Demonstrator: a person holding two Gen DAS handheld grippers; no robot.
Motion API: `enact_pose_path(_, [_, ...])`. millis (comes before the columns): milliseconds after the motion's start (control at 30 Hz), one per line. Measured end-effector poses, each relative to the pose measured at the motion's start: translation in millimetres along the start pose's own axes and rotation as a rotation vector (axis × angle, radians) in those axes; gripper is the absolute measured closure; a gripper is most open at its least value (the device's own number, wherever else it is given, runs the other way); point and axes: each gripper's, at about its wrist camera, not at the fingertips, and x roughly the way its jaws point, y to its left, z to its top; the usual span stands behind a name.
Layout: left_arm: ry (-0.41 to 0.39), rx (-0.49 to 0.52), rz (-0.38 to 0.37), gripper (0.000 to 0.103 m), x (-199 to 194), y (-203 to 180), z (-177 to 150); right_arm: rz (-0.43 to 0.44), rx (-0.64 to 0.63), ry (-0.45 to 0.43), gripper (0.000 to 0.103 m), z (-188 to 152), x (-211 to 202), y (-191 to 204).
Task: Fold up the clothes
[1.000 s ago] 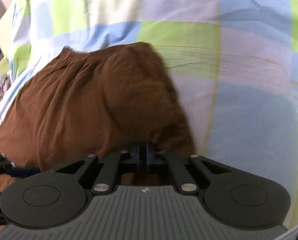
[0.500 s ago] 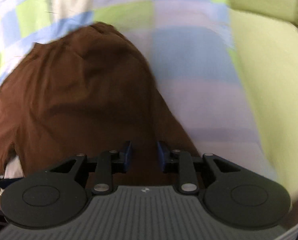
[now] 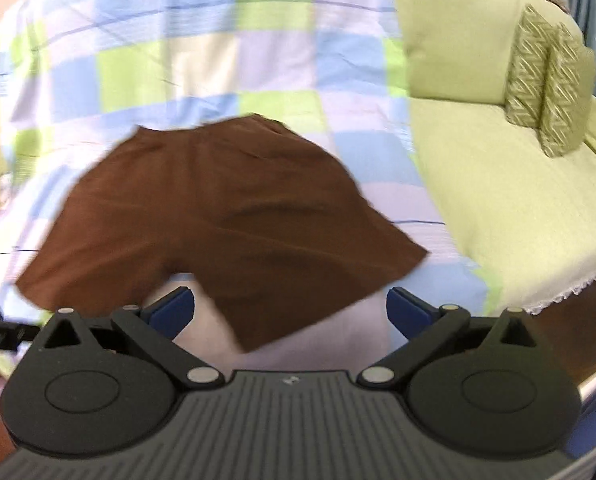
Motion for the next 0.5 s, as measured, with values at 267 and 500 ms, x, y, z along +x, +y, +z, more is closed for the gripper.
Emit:
enact_pose_path(267, [-0.037, -0.059, -0.014, 0.028, -83, 16, -29, 0.070, 0.061, -0.002, 0.001, 19, -83, 30])
enact_pose_path(500, [-0.116, -0.059, -0.040, 0.027, -140, 11, -46, 0.057, 0.025, -0.034, 0.001, 18, -137, 30])
